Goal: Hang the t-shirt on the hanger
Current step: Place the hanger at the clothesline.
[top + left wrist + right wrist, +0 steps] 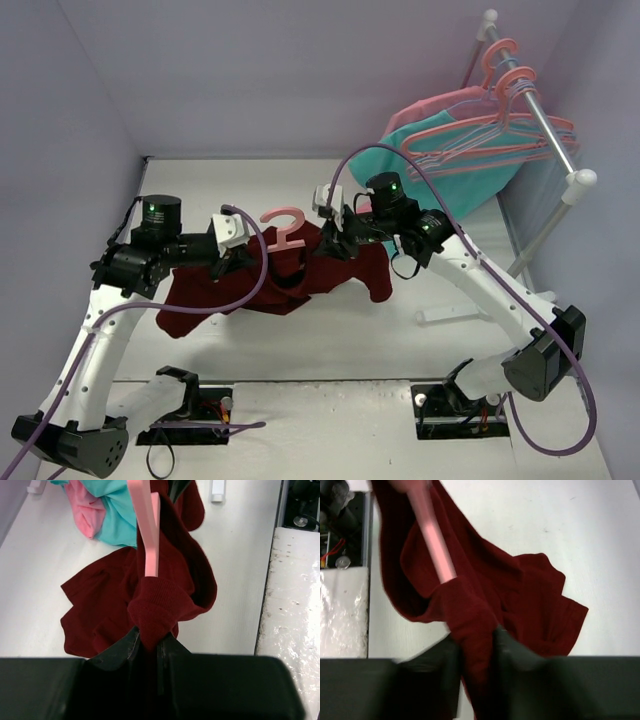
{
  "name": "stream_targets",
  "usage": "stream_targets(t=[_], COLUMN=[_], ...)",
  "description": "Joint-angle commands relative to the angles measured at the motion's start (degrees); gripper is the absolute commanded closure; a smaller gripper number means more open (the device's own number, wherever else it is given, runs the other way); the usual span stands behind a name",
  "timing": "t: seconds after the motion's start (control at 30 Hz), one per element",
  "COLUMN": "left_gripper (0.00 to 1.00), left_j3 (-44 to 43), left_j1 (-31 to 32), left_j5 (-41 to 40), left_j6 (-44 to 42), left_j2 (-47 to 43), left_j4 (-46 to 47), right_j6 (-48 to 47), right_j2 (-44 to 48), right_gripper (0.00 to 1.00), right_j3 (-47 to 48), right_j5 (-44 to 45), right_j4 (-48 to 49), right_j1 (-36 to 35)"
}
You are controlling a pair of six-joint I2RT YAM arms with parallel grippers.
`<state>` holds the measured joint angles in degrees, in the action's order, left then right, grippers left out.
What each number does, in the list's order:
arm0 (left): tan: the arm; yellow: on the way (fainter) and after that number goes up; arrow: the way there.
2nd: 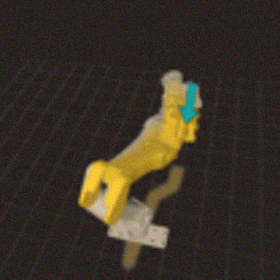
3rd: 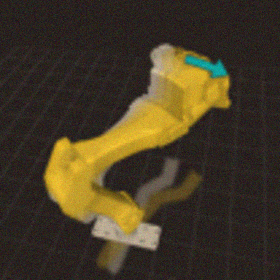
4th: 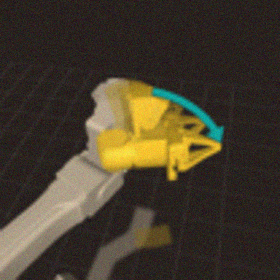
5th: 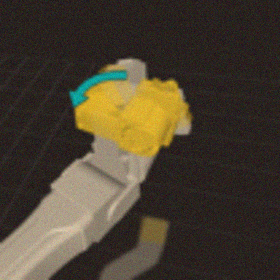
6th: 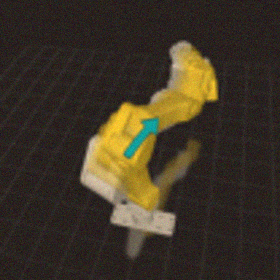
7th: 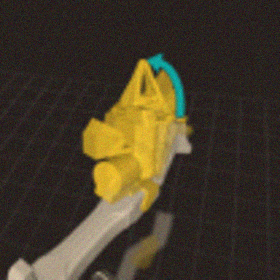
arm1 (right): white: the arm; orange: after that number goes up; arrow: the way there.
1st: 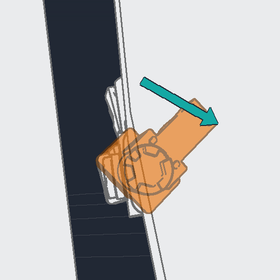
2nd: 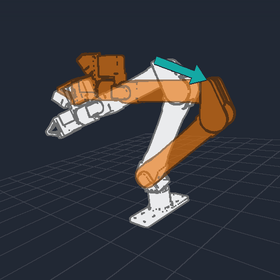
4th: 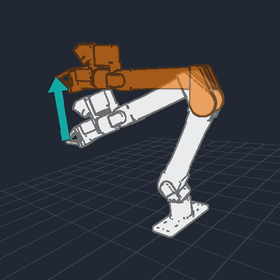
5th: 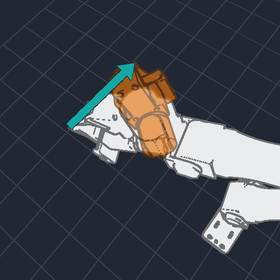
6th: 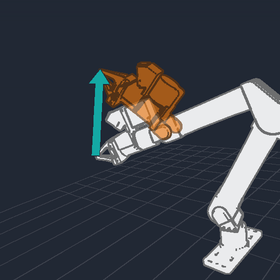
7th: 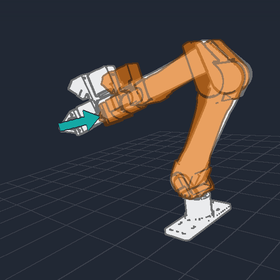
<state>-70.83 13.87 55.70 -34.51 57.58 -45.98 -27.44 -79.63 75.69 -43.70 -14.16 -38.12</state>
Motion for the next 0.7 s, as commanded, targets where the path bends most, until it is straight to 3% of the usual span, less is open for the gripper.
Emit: stream_targets(t=[0.0, 0.1, 0.23, 0.3, 0.33, 0.37, 0.43, 0.47, 0.67], left_gripper=[1.00, 1.00, 0.98, 0.81, 0.72, 0.70, 0.47, 0.41, 0.33], left_j3=[-3.26, -3.58, -4.69, -5.80, -7.34, -8.06, -10.03, -10.99, -19.14], left_j1=[-0.12, -0.13, -0.11, -0.09, -0.15, -0.16, -0.42, -0.87, -2.00], left_j5=[2.30, 2.59, -1.09, -4.44, -10.19, -16.68, -29.80, -35.93, -60.19], left_j6=[-1.70, -1.61, -1.13, -0.61, -0.08, 0.82, 2.88, 3.90, 10.68], left_j2=[-1.28, -1.31, -1.46, -1.58, -1.76, -1.90, -2.25, -2.48, -3.25], left_j4=[2.12, 2.12, 2.03, 2.03, 2.03, 2.81, 5.26, 7.07, 15.41], right_j6=[-0.16, 0.23, 1.25, 1.36, 1.42, 1.69, 2.14, 2.20, 2.71], right_j2=[4.34, 5.08, 5.79, 6.07, 6.07, 5.94, 5.10, 4.59, -0.80], right_gripper=[0.90, 0.99, 1.00, 1.00, 1.00, 1.00, 1.00, 1.00, 1.00], right_j3=[-1.10, -1.62, -0.68, 1.09, 2.57, 5.05, 9.68, 11.84, 23.57], right_j5=[0.19, 0.10, -0.06, 0.70, 0.88, 1.16, 1.63, 1.80, 4.18], right_j4=[2.20, 2.23, 2.20, 2.23, 2.29, 2.29, 2.29, 2.29, 2.40], right_j1=[1.30, 1.24, 1.46, 2.20, 3.15, 3.75, 5.58, 6.43, 7.91])
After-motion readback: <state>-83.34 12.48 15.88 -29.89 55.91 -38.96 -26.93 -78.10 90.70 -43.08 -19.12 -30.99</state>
